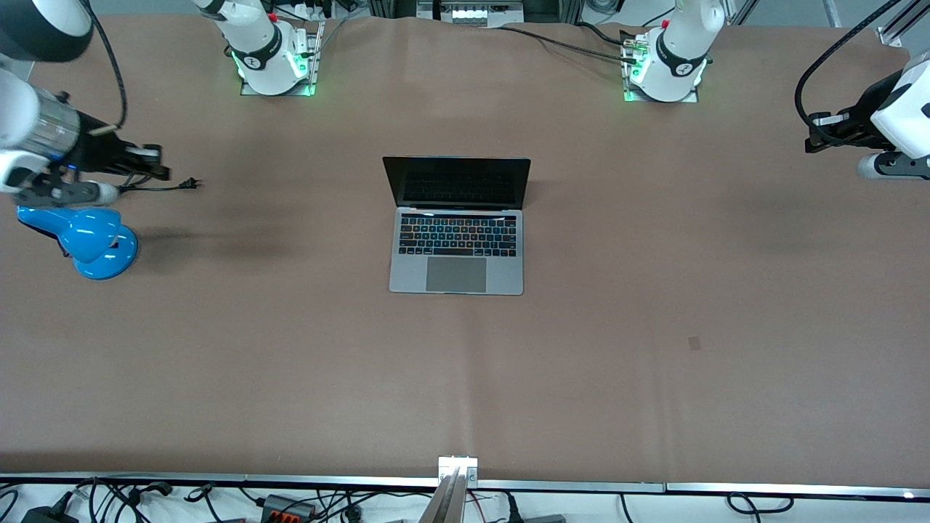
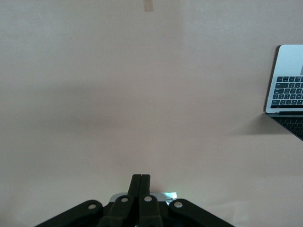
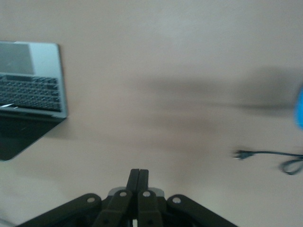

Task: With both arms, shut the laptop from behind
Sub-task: 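Reach both grippers toward the laptop screen's back edge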

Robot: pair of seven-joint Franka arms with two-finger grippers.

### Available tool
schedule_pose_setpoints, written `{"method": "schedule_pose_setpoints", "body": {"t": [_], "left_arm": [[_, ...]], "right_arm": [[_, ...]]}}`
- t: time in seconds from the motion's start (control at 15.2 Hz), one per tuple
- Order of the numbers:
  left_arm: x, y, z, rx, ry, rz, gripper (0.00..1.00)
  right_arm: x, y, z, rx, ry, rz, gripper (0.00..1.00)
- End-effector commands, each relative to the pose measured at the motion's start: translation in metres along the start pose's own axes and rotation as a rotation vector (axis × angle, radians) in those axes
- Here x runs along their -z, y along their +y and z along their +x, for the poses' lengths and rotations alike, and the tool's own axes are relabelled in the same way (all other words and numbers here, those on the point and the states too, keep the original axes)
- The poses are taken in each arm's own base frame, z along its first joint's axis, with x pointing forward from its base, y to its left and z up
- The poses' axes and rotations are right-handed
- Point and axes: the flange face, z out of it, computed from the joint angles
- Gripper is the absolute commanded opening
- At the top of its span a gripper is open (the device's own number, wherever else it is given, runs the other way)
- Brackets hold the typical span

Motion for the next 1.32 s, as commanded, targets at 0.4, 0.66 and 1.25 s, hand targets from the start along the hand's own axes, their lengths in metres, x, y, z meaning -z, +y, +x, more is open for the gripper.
{"method": "schedule_pose_setpoints", "body": {"t": [0.4,0.66,1.25], "left_arm": [[-0.102,0.062,0.011,-0.146,-0.221,-0.289,0.00],[-0.150,0.122,-0.012,-0.201,-0.284,-0.377,0.00],[-0.285,0.229,-0.078,-0.096,-0.213,-0.471,0.00]], "right_arm": [[-0.130,-0.140,-0.030,0.165,-0.297,0.060,0.00],[-0.169,-0.201,-0.071,0.223,-0.382,0.049,0.00],[-0.263,-0.302,-0.127,0.242,-0.243,-0.020,0.00]]}}
